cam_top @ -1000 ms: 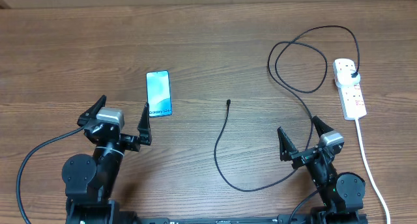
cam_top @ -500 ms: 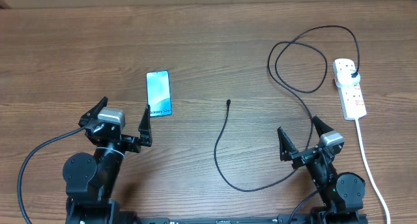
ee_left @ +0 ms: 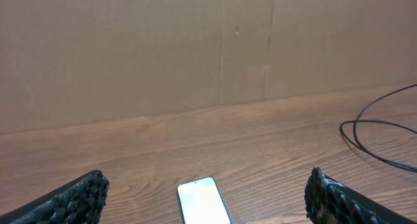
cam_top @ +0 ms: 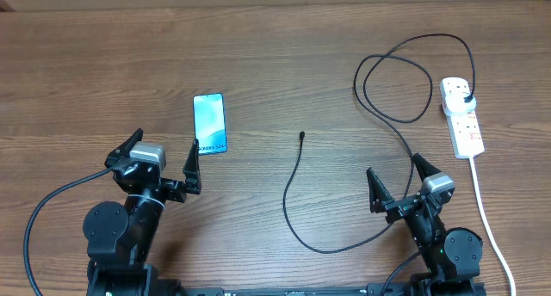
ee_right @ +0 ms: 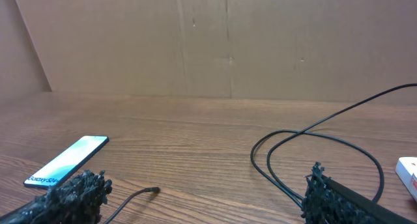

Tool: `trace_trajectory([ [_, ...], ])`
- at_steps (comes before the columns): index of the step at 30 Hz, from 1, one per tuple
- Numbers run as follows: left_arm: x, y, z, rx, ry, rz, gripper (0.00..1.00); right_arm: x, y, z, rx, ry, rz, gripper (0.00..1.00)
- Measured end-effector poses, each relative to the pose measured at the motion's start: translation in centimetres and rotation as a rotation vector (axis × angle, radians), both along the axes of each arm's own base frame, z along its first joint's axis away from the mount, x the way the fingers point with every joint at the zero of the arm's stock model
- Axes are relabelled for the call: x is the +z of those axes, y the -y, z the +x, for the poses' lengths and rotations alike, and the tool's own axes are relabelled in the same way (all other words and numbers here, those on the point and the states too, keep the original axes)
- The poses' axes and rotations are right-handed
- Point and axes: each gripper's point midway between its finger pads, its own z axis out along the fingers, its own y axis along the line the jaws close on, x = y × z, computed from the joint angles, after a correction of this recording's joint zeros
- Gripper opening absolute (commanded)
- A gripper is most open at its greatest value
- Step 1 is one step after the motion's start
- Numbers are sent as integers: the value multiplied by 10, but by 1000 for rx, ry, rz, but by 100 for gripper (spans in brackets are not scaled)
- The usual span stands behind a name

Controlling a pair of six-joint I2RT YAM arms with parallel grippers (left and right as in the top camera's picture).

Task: Plug charger to phone and switch on socket
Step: 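Raise the left gripper and move it forward toward the phone, then position the left gripper above the phone, pointing down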

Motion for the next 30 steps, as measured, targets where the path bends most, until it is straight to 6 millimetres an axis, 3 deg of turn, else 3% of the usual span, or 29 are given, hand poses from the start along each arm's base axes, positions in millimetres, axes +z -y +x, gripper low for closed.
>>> trace_trajectory([
  [8, -5, 1, 1, -1, -28, -23, 100, 0, 0, 0, 0, 0, 0, 100],
  [16, -6, 4, 15, -12, -130, -56, 100, 0, 0, 0, -1, 0, 0, 100],
  [27, 3, 5, 45, -11, -462, -62, 99, 0, 0, 0, 0, -1, 0, 100],
  [30, -1, 6, 51, -16, -660, -57, 100, 0, 0, 0, 0, 0, 0, 100],
])
